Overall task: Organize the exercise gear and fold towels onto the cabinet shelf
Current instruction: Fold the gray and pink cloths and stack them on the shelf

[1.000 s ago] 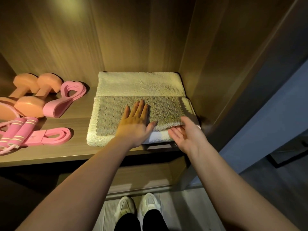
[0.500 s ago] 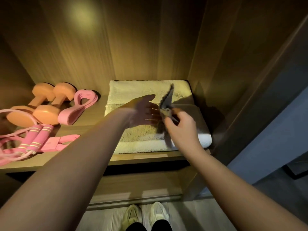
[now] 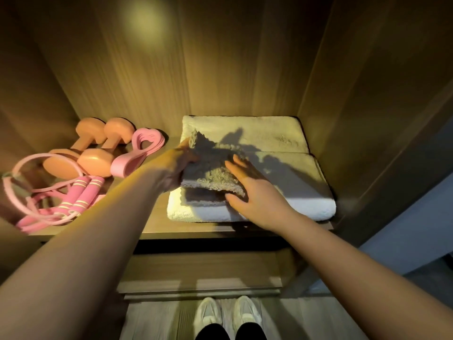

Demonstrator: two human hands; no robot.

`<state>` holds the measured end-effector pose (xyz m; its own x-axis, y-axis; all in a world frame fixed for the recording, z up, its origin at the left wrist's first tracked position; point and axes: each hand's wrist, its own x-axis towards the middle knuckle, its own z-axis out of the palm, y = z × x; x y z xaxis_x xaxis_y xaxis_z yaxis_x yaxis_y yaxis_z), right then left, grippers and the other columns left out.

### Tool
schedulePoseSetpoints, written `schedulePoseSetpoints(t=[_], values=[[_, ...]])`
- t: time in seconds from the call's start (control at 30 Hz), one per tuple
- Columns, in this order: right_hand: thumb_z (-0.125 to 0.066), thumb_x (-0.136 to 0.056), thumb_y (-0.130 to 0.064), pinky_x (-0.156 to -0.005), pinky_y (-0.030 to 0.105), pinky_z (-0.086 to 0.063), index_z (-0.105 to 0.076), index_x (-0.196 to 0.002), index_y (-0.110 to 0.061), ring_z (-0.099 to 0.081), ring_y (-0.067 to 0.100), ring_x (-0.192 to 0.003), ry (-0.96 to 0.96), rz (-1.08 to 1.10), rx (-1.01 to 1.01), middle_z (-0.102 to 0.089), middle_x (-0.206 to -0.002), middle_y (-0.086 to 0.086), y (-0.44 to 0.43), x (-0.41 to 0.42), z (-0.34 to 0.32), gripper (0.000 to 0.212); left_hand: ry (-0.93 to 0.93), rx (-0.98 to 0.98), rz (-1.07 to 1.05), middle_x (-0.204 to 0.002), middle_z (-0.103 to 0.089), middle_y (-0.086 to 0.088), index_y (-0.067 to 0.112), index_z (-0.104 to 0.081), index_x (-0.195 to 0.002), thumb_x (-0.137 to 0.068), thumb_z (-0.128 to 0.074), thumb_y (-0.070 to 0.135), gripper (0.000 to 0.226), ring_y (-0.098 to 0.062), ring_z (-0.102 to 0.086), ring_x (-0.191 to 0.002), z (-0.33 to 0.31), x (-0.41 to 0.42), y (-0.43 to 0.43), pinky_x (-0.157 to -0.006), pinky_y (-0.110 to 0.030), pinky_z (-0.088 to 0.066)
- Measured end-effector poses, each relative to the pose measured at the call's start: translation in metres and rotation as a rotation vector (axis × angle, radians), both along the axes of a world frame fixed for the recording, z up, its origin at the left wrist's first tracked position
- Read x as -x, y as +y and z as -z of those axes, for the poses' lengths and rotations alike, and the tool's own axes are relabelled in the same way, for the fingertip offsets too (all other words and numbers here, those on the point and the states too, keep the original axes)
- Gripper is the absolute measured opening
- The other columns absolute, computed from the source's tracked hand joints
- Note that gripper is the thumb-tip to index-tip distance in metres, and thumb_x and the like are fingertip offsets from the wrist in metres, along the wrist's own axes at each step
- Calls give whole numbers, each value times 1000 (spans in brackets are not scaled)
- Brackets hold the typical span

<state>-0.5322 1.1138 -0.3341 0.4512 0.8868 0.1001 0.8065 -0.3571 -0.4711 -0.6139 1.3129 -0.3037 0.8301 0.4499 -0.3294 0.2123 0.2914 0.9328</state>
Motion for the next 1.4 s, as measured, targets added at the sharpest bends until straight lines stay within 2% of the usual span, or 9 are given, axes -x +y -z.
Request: schedulePoseSetpoints(t=[0.07,0.2,0.4,0.5,0.63,0.9,0.97,1.1,1.4], values=[[-48,-97,-40,-104,40,-43,-11,-153,-42,-30,3,-140,-27,-34,57,7,-160,-21,3,3,7,67,22,-8,-16,-94,-69,-15,12,-37,-143,-98,-42,-3,47,-19,-68,-59,6,4,1,-50,-27,-57],[-40,-101,-32,-122,42,-15,-13,-154,-38,10,3,-147,-83,-19,92,7,-161,-17,3,2,16,60,155,-112,-7,-122,-60,-25,12,-39,-137,-99,-46,2,40,-31,-68,-84,12,1,4,-62,-39,-61],[-37,-101,-26,-122,41,-10,-20,-154,-32,5,11,-149,-143,10,123,5,-162,-12,0,4,17,55,547,-968,-103,-98,-56,-11,5,-49,-113,-86,-70,39,49,-26,-55,-87,28,-6,16,-68,-34,-48],[-37,-101,-28,-122,43,-12,-27,-152,-28,1,19,-150,-196,11,150,3,-163,-7,-2,4,19,51,574,-825,-116,-94,-64,-16,4,-50,-90,-82,-73,45,47,-31,-65,-87,27,-7,16,-79,-43,-57],[-33,-101,-32,-121,43,-10,-21,-154,-32,-2,23,-150,-241,22,176,-4,-164,-3,2,4,20,54,592,-554,-48,-68,-59,-5,8,-51,-78,-87,-68,41,39,-16,-57,-56,12,-10,15,-49,-23,-50],[-33,-101,-32,-120,44,-9,-21,-153,-32,-8,27,-149,-267,29,177,-9,-163,-2,3,5,27,54,504,-395,-12,-91,-51,-11,7,-57,-99,-98,-54,28,22,-20,-47,-79,6,-20,6,-71,-25,-41],[-34,-101,-32,-120,44,-9,-20,-153,-31,-8,27,-149,-277,40,173,-9,-163,-1,4,6,28,54,456,-475,-112,-98,-54,-11,2,-52,-128,-99,-52,30,41,-21,-52,-77,7,-27,2,-61,-17,-46],[-34,-101,-33,-120,45,-7,-16,-154,-31,-6,27,-150,-268,58,186,-4,-164,-1,2,11,25,56,504,-794,-198,-130,-56,-16,4,-49,-133,-105,-36,34,43,-30,-54,-117,17,-31,-11,-91,-31,-43],[-49,-96,-25,-117,39,-21,-26,-151,-29,-22,21,-145,-23,38,51,-23,-159,-1,-44,37,-15,60,84,-1040,-300,-75,-49,5,20,-44,-94,-91,-44,-3,22,-13,-48,-63,-25,26,-52,-49,-24,-36]])
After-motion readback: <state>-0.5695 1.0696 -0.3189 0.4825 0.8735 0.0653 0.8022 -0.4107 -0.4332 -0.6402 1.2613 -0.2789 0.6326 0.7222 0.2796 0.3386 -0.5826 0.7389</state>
